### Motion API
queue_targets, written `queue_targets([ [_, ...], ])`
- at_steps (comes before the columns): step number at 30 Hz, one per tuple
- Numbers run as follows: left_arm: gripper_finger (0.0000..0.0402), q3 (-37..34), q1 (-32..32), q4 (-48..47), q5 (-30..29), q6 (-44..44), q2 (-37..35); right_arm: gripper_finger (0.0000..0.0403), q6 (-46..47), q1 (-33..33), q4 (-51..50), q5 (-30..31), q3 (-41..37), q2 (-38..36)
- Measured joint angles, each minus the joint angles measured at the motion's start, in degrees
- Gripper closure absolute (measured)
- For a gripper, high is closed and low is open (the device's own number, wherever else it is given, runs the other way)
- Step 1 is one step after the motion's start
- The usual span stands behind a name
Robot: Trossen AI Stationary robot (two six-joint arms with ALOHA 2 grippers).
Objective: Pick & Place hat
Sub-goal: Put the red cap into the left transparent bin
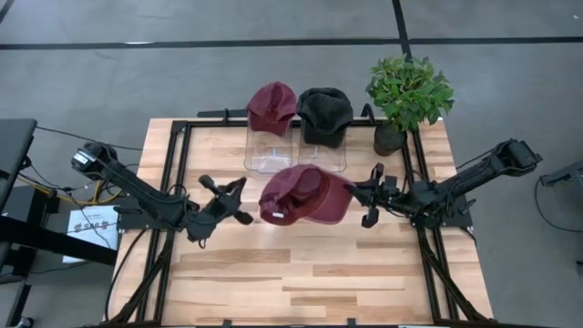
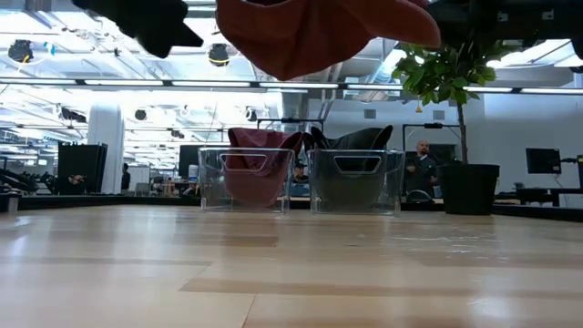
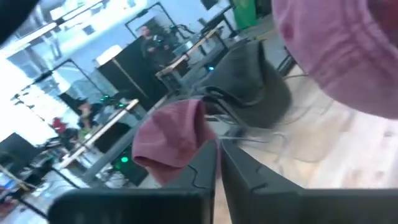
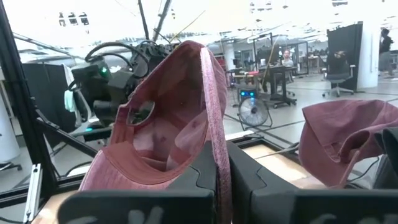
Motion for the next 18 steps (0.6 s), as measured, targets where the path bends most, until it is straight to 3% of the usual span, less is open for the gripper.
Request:
queue_targets([
  [4,0.0394,0.1,4.0,3.0,-0.1,5.0,-0.3,0.0402,0.0,0.0,1.3,-1.7,0.0,0.0],
  [7,0.0395,1.3,7.4,3.4,-0.2,5.3,-0.5,0.0402,0.1,0.0,2.7,-5.0,0.0,0.2],
  [12,0.0395,5.4,11.8,3.9,0.6,5.3,-0.6,0.0402,0.1,-0.1,3.1,-4.8,0.0,1.0],
  [18,0.0395,9.8,14.4,5.0,12.8,3.3,-0.6,0.0402,0.0,-0.2,5.4,-4.4,0.0,3.0],
])
